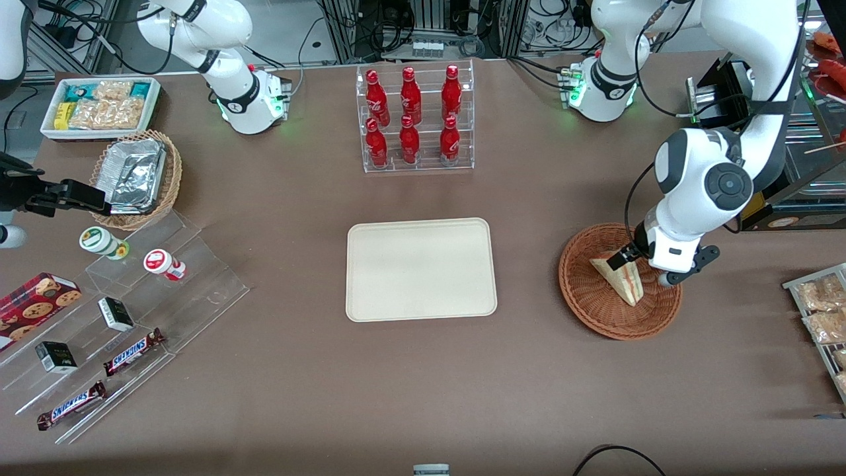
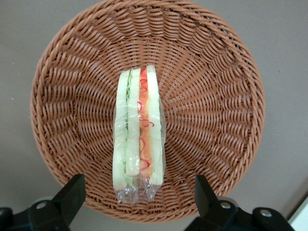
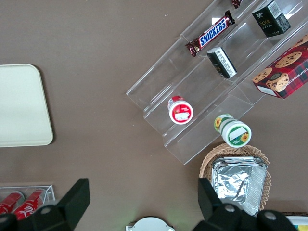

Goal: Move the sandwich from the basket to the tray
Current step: 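Lower the open left gripper around the wrapped sandwich in the basket, then close the left gripper on the sandwich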

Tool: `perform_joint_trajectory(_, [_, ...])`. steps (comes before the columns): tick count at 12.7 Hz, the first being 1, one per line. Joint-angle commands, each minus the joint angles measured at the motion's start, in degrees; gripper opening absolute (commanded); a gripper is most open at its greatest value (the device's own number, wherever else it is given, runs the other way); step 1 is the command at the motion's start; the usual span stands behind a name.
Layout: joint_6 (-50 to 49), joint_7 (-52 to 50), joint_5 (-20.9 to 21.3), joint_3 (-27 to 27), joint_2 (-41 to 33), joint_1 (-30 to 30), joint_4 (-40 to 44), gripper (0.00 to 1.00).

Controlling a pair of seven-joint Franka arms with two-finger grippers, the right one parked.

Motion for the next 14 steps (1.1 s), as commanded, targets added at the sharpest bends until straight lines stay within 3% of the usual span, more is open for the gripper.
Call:
perform_joint_trajectory(1, [2.0, -1.2, -0.2, 0.6, 1.7, -0.8, -0.2, 1.0])
perform_joint_trajectory(8, [6.6, -3.1, 0.2, 0.7, 6.4, -0.7, -0.1, 1.0])
perform_joint_trajectory(9, [6.6, -3.1, 0.3, 0.8, 6.8, -0.7, -0.1, 0.83])
perform_joint_trajectory(11, [5.9, -2.8, 1.5, 0.8, 6.3, -0.7, -0.4, 0.15])
perform_joint_trajectory(12, [4.7, -2.5, 1.7, 0.8, 6.0, -0.7, -0.4, 0.0])
perform_joint_trajectory(14, [0.8, -2.4, 5.1, 0.7, 4.9, -0.8, 0.0, 0.0])
